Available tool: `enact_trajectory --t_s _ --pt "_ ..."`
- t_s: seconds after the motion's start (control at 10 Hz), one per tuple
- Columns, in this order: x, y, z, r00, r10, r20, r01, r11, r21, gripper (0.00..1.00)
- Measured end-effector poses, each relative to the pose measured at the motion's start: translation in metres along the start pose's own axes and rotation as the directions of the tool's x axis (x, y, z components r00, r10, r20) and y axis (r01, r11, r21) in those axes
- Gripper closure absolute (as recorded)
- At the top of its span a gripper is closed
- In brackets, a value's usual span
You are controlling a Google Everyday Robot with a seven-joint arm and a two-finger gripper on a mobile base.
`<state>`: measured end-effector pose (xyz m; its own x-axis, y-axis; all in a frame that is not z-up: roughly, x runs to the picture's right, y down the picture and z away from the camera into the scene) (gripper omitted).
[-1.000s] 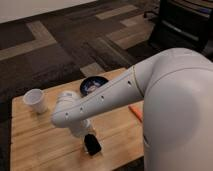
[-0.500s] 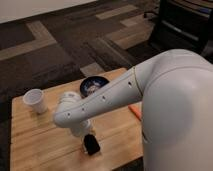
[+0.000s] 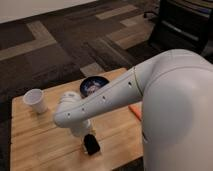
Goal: Place the eraser on the white sponge
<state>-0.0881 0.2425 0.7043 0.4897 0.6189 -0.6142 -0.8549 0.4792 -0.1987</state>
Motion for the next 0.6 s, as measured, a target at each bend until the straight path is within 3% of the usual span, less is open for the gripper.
enact_trajectory --t_s 0.2,0.6 --pt "0.0 0.0005 0.0005 1.0 -0.001 -0.001 0.001 1.0 0.0 0.2" --pt "-0.0005 0.001 0.0006 1.0 -0.002 0.001 0.002 1.0 -0.001 0.2"
